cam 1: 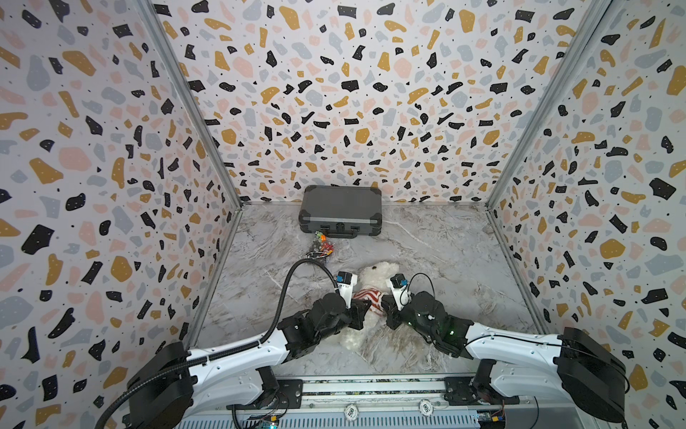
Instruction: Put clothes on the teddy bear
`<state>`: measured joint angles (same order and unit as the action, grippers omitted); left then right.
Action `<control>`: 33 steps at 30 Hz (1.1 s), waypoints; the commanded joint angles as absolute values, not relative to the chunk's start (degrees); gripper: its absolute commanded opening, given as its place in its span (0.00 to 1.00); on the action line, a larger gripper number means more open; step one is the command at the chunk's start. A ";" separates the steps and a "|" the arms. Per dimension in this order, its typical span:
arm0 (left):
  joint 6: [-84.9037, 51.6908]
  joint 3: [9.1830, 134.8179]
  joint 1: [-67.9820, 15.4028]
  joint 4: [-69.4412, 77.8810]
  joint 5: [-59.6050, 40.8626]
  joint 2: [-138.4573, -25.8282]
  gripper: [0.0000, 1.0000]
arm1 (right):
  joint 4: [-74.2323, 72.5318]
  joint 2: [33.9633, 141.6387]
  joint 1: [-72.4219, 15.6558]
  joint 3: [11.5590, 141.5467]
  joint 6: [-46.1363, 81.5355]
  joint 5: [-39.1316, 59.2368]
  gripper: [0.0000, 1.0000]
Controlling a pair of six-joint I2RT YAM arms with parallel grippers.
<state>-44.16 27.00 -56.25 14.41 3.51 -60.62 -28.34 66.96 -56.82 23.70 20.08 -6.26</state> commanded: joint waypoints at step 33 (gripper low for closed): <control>-44.78 20.34 -42.42 12.88 -1.00 -49.99 0.00 | -31.38 56.84 -62.17 18.25 -4.04 0.03 0.00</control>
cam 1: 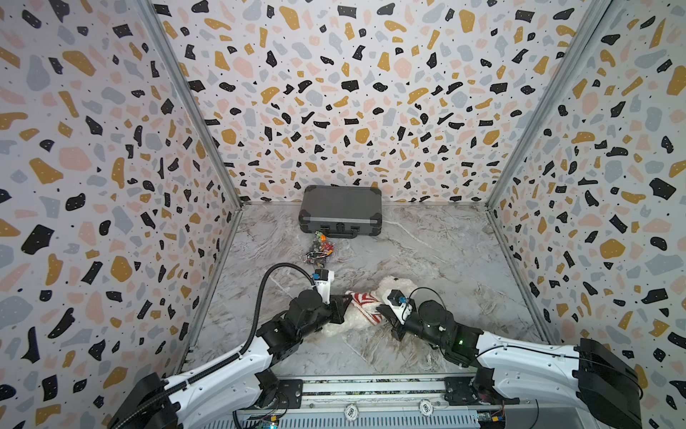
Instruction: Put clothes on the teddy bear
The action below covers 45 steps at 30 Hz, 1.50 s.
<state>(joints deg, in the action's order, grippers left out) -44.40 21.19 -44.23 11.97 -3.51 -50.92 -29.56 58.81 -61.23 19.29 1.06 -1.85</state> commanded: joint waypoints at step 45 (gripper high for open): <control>-46.14 18.98 -48.07 21.88 -8.98 -56.14 0.00 | -35.24 64.27 -70.53 21.24 -12.25 -4.71 0.49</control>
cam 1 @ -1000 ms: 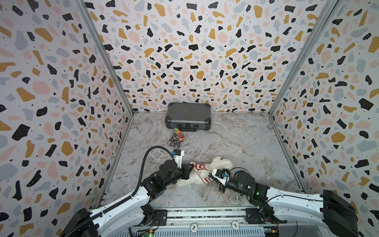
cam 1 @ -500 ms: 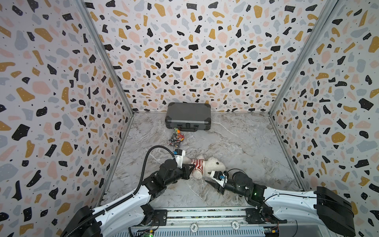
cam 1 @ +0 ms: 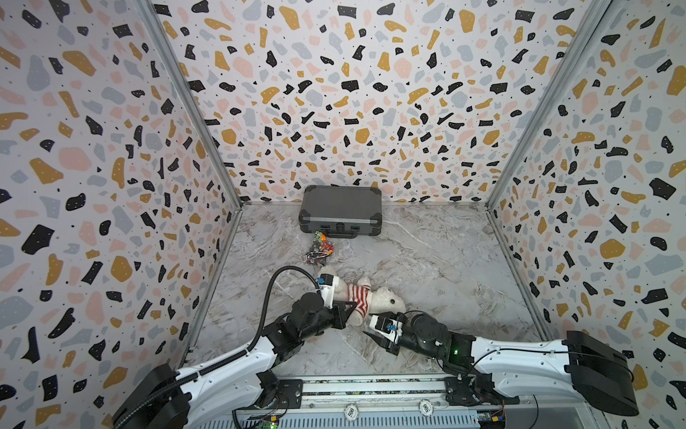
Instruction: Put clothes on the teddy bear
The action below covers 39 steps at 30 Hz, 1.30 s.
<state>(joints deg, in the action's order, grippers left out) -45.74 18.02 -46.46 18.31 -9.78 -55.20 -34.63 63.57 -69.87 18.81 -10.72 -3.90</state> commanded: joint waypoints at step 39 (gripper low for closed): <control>-47.60 23.17 -50.51 19.07 -4.18 -57.17 0.00 | -38.27 65.94 -71.41 17.69 -15.03 -17.21 0.00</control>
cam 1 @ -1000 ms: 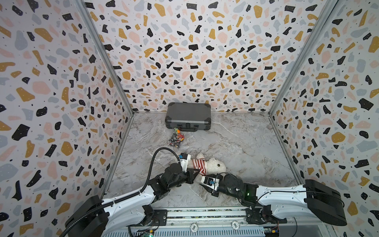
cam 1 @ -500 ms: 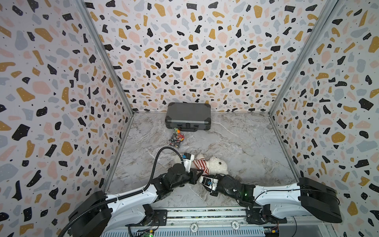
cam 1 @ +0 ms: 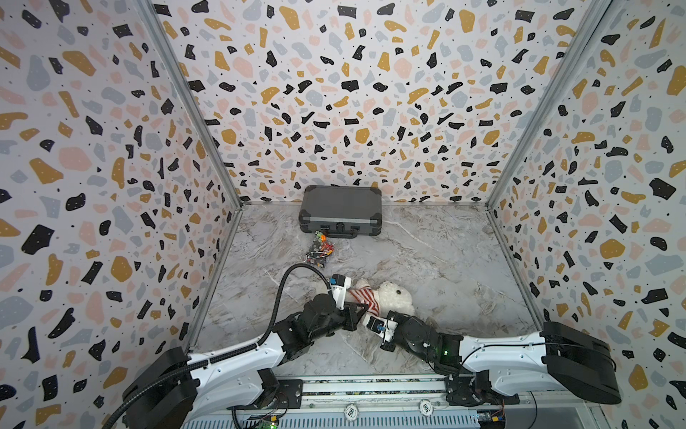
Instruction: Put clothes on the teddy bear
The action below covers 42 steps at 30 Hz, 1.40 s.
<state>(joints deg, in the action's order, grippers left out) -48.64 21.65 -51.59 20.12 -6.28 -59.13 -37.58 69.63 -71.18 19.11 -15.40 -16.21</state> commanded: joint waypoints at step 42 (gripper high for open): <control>-38.58 24.22 -50.45 13.51 -5.56 -58.71 0.00 | -39.84 52.08 -66.59 18.37 -4.75 -5.44 0.03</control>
<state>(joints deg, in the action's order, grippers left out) -38.30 24.43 -49.45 8.88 -4.69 -57.67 -37.93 50.70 -66.76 13.96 -6.09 -7.84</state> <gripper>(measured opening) 0.046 0.052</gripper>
